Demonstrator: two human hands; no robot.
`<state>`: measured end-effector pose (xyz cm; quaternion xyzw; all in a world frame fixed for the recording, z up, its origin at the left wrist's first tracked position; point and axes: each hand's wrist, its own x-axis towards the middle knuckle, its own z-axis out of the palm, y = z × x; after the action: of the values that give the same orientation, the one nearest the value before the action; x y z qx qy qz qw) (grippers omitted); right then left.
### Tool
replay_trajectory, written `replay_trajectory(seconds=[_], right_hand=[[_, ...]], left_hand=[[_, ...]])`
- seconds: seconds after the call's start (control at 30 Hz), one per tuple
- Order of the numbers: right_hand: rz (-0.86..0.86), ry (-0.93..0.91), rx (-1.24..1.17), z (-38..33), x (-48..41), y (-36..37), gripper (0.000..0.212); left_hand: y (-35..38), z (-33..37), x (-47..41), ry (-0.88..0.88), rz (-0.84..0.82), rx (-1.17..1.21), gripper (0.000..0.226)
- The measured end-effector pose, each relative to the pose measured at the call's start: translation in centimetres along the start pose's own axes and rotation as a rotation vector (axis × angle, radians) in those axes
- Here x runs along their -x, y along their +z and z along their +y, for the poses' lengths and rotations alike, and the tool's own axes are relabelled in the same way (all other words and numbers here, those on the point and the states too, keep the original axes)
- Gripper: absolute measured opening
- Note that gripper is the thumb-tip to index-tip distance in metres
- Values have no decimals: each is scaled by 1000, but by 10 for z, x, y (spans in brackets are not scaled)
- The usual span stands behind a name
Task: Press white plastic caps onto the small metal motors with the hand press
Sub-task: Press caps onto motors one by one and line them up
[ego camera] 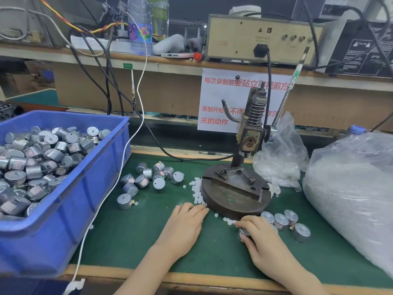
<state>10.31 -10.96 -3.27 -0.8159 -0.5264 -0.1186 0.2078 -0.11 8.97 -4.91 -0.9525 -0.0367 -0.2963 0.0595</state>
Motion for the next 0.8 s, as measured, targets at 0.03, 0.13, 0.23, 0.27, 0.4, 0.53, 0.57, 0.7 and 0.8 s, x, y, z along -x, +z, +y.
replay_trajectory(seconds=[0.03, 0.13, 0.23, 0.27, 0.4, 0.53, 0.57, 0.7, 0.8], right_hand=[[20, 3, 31, 3, 2, -2, 31], [42, -3, 122, 10, 7, -7, 35], [51, 14, 196, 13, 8, -8, 36], [54, 20, 211, 13, 8, -8, 36], [62, 25, 225, 11, 8, -6, 36], [104, 33, 179, 12, 9, -5, 36], [121, 36, 166, 11, 9, -5, 36], [153, 34, 126, -3, 1, 0, 36], [152, -31, 67, -26, -22, 4, 31]], left_hand=[[-1, 0, 0, 1, -11, 5, 38], [-1, 0, -1, -1, -14, 7, 38], [-1, 0, -1, 1, -7, 23, 35], [-1, 1, 0, 3, -17, 31, 35], [-5, 2, 0, -15, -60, 52, 32], [-6, 3, -1, -51, -50, 73, 23], [-8, 3, -1, -64, -50, 78, 22], [-14, 2, -1, -168, -100, 194, 22], [-11, -5, 2, -235, -151, 288, 8]])
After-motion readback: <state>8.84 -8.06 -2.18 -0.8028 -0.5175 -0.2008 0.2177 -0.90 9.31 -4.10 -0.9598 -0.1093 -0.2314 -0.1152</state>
